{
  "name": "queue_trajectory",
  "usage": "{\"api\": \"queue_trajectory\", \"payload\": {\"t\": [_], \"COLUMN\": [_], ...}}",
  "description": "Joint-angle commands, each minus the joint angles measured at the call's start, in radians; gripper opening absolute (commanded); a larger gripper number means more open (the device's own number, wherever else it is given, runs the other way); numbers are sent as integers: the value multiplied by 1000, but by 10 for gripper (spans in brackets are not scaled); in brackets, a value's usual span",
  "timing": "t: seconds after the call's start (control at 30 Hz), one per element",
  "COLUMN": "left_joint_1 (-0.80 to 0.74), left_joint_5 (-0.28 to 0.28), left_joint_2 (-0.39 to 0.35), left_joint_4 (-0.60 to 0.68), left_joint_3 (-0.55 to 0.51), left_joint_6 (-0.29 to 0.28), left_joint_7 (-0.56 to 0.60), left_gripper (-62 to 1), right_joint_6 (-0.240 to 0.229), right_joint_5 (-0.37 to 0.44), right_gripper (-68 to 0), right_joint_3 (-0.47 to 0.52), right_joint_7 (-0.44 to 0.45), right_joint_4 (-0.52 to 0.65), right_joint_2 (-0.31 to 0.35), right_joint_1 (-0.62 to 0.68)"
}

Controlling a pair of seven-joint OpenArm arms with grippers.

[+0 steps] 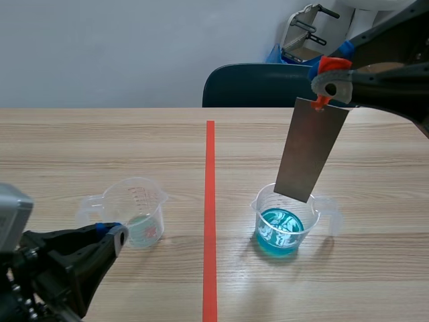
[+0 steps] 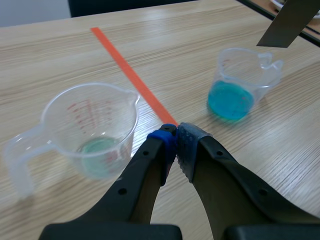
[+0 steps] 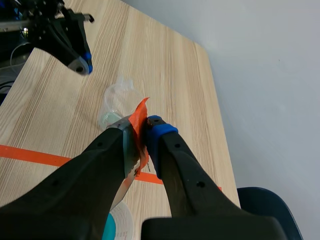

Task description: Do the redox reaction experiment

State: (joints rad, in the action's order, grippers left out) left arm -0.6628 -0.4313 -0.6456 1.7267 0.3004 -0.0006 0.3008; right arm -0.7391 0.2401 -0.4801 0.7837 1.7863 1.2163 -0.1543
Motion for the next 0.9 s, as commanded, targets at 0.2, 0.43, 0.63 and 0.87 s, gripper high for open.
{"api": "queue_trajectory", "payload": {"t": [0.2,0.43,0.63,0.87], "left_joint_1": [-253,-416,-460,-459], "left_joint_5": [0,-35,-68,-89], "left_joint_2": [8,20,24,58], "left_joint_4": [128,225,247,247], "left_joint_3": [-197,-339,-409,-446], "left_joint_6": [-2,-2,12,17], "left_joint_7": [56,73,61,46], "left_gripper": [-579,-579,-563,-268], "right_joint_6": [-6,-6,-6,-6], "right_joint_5": [18,18,18,18], "right_gripper": [-669,-669,-669,-669], "right_joint_3": [10,10,10,10], "right_joint_7": [18,19,19,18], "right_joint_4": [14,14,14,14], "right_joint_2": [7,7,7,7], "right_joint_1": [-12,-12,-12,-12]}}
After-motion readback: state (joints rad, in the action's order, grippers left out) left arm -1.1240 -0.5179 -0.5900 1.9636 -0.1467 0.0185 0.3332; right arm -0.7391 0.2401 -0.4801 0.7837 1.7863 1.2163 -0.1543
